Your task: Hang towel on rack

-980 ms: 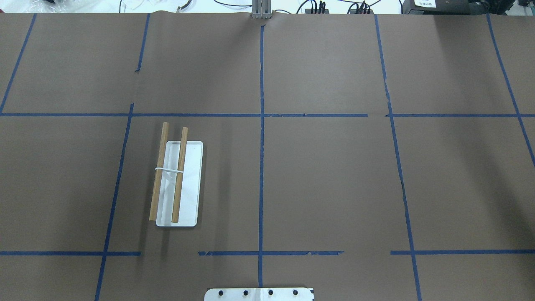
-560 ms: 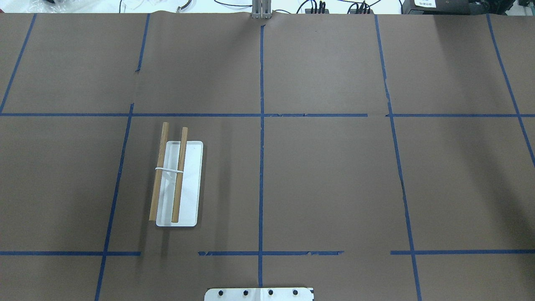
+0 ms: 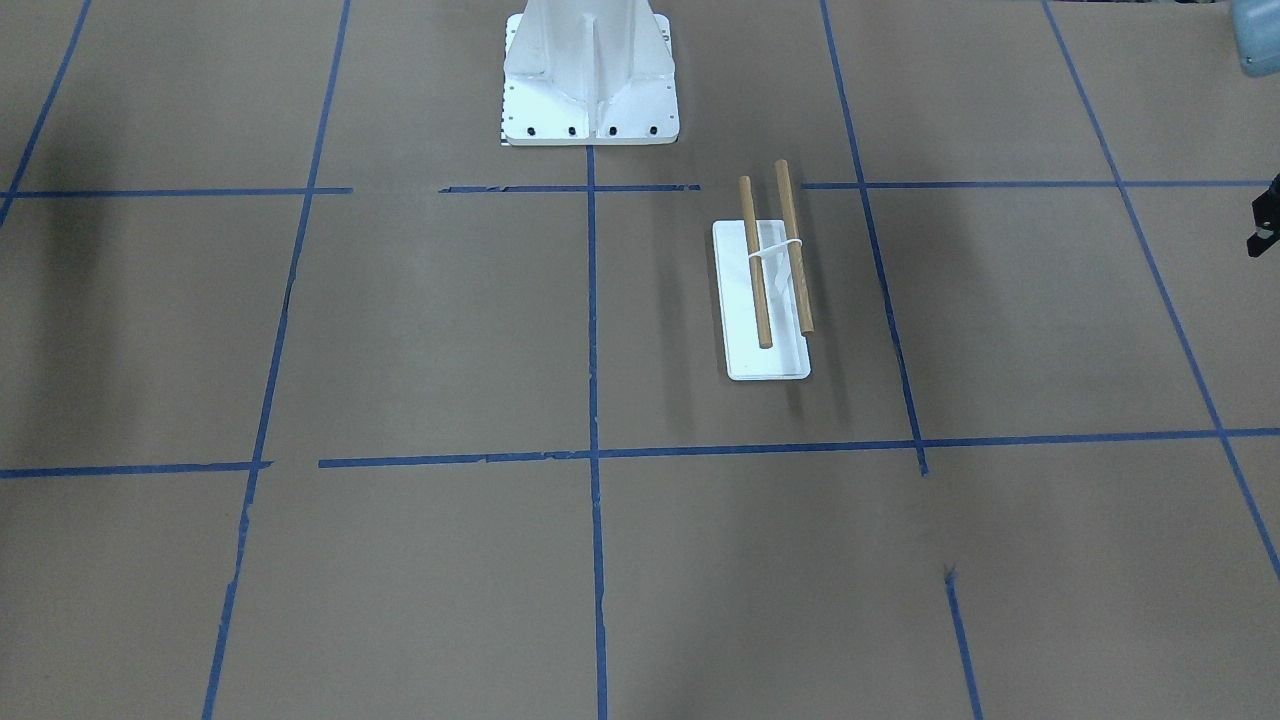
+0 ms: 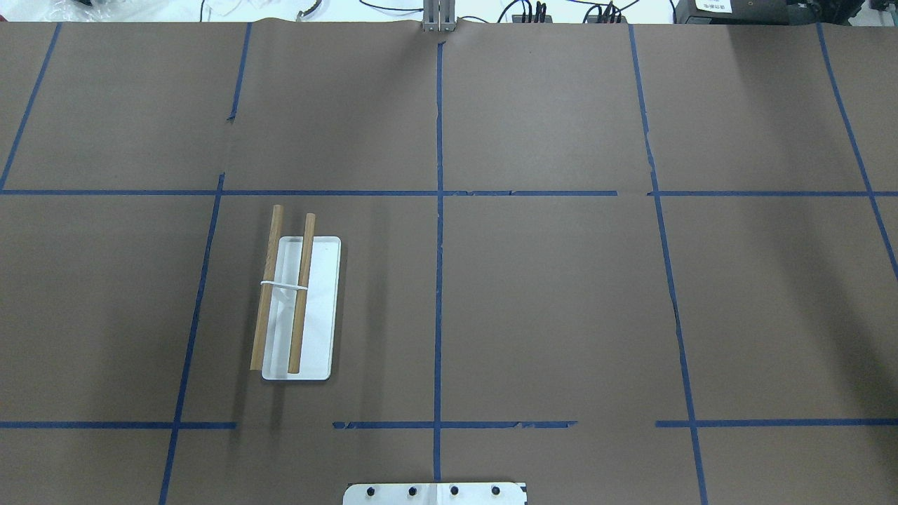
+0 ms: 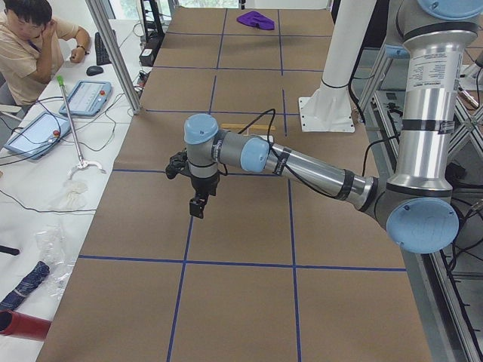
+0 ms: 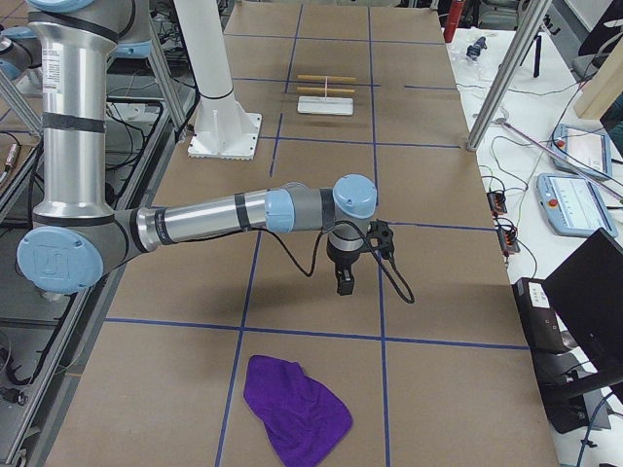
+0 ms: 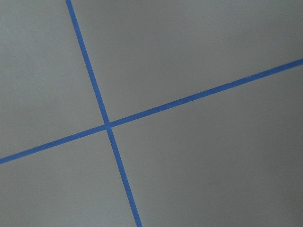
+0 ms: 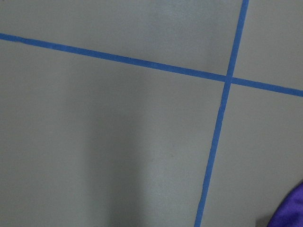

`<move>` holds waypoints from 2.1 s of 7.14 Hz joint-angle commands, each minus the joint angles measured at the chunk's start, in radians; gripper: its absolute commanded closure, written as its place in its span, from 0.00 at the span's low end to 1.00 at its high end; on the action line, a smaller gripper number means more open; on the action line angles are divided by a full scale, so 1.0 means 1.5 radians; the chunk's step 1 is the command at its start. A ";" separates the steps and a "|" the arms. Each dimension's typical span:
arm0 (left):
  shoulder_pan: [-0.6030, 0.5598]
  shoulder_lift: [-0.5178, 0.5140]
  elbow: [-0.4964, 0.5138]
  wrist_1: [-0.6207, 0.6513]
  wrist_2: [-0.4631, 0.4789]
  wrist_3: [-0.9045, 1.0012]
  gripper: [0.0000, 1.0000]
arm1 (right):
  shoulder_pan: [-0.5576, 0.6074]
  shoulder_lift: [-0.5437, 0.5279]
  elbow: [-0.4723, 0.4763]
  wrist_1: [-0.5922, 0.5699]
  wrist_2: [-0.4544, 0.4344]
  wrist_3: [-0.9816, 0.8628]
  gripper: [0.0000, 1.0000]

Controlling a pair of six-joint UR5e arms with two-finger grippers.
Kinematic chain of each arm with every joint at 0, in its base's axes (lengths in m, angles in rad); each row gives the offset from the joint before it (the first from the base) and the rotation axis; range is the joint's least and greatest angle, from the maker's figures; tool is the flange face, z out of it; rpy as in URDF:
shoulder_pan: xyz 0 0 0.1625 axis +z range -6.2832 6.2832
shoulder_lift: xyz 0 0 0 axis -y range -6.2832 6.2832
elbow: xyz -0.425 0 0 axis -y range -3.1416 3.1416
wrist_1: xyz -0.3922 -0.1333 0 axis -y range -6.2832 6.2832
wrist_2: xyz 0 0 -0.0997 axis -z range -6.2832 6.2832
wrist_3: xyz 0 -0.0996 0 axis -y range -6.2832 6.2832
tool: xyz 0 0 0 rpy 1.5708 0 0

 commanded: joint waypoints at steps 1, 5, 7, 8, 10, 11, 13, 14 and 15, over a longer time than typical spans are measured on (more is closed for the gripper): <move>0.002 -0.028 0.040 -0.004 -0.060 -0.057 0.00 | -0.008 -0.025 -0.002 0.010 0.005 0.010 0.00; 0.006 -0.027 0.035 -0.035 -0.082 -0.059 0.00 | -0.026 -0.072 -0.212 0.245 -0.008 0.016 0.05; 0.006 -0.026 0.030 -0.035 -0.082 -0.059 0.00 | -0.026 -0.066 -0.316 0.337 -0.010 0.051 0.18; 0.006 -0.026 0.030 -0.036 -0.082 -0.059 0.00 | -0.026 -0.069 -0.316 0.340 -0.007 0.095 0.26; 0.006 -0.026 0.030 -0.036 -0.082 -0.060 0.00 | -0.026 -0.072 -0.334 0.340 -0.010 0.098 0.29; 0.006 -0.025 0.029 -0.036 -0.082 -0.060 0.00 | -0.025 -0.081 -0.337 0.340 -0.010 0.098 0.37; 0.006 -0.024 0.029 -0.036 -0.082 -0.060 0.00 | -0.025 -0.082 -0.335 0.341 -0.009 0.097 1.00; 0.006 -0.024 0.028 -0.036 -0.082 -0.059 0.00 | -0.025 -0.081 -0.334 0.341 -0.008 0.092 1.00; 0.006 -0.024 0.029 -0.036 -0.082 -0.059 0.00 | -0.025 -0.079 -0.324 0.341 -0.003 0.094 1.00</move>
